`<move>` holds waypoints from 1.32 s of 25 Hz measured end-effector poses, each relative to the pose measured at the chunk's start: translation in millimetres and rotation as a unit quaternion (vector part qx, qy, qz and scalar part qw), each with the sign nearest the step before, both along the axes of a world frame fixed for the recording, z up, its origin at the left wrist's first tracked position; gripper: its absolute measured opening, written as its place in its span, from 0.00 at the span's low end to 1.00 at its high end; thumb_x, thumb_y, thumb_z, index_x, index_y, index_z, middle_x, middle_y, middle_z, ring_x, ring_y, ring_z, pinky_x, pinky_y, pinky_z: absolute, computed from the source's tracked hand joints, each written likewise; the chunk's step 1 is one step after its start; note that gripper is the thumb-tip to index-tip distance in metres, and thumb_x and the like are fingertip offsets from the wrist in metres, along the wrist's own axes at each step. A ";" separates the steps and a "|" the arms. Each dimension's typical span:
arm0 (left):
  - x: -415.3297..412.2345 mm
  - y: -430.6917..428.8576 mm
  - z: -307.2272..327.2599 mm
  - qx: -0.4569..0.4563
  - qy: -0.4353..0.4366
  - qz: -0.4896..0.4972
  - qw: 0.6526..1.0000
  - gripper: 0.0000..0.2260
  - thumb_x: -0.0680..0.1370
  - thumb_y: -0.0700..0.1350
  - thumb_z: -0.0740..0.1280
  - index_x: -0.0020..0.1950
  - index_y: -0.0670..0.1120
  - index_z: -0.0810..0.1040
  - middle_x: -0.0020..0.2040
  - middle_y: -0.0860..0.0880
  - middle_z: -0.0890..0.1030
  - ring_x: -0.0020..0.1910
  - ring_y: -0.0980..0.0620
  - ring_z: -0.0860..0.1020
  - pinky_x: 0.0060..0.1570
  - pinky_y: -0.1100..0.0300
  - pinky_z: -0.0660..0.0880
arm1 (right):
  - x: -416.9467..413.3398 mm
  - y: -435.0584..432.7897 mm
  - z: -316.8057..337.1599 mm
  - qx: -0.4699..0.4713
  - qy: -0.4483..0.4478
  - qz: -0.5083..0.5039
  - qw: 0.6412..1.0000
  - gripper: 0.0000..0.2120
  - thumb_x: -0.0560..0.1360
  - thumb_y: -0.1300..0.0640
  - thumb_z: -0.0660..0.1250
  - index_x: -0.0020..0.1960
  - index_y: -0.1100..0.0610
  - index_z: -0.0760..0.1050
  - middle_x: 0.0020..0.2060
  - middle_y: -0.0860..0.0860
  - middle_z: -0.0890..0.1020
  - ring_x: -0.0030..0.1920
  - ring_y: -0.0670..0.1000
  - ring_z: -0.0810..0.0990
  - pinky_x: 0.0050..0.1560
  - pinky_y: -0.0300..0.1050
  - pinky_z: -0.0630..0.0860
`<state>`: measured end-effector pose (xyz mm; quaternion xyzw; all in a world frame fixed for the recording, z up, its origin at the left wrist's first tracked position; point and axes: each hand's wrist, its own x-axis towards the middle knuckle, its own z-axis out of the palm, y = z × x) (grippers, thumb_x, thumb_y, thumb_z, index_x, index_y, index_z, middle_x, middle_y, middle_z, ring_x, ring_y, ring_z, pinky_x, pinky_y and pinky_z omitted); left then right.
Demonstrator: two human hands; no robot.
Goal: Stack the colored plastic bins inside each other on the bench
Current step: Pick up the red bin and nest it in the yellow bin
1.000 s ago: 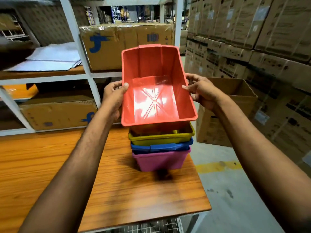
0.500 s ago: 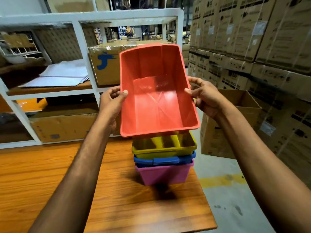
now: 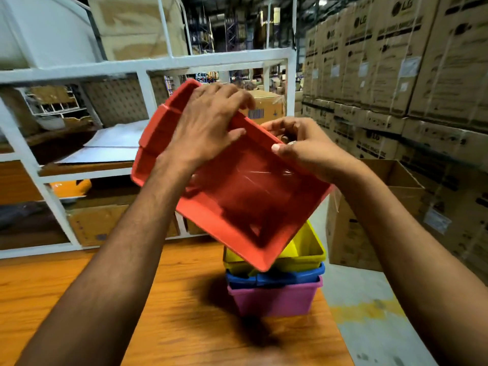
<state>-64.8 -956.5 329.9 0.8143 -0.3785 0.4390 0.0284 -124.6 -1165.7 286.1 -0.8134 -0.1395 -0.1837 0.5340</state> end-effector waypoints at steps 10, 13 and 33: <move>18.6 23.0 6.7 0.065 -0.011 -0.007 0.998 0.10 0.79 0.48 0.68 0.59 0.49 0.75 0.54 0.46 0.76 0.54 0.43 0.75 0.48 0.46 0.74 | 19.9 22.2 6.3 -0.177 -0.147 -0.144 0.962 0.18 0.73 0.60 0.71 0.62 0.48 0.81 0.53 0.47 0.83 0.52 0.46 0.78 0.57 0.48 0.77; 25.6 30.2 1.4 -0.014 0.042 0.010 0.999 0.10 0.79 0.48 0.66 0.60 0.49 0.72 0.56 0.46 0.76 0.55 0.41 0.76 0.50 0.45 0.74 | 4.9 24.2 2.7 -0.174 -0.235 -0.295 0.910 0.22 0.71 0.56 0.72 0.65 0.47 0.78 0.60 0.48 0.80 0.61 0.52 0.74 0.63 0.49 0.71; 33.7 23.0 -108.4 -0.530 0.340 -0.151 0.762 0.07 0.80 0.43 0.67 0.50 0.54 0.71 0.44 0.49 0.75 0.39 0.52 0.73 0.39 0.57 0.72 | -13.3 -0.1 -74.8 0.285 0.047 -0.214 0.933 0.19 0.69 0.74 0.71 0.53 0.54 0.77 0.41 0.50 0.85 0.40 0.50 0.84 0.42 0.47 0.82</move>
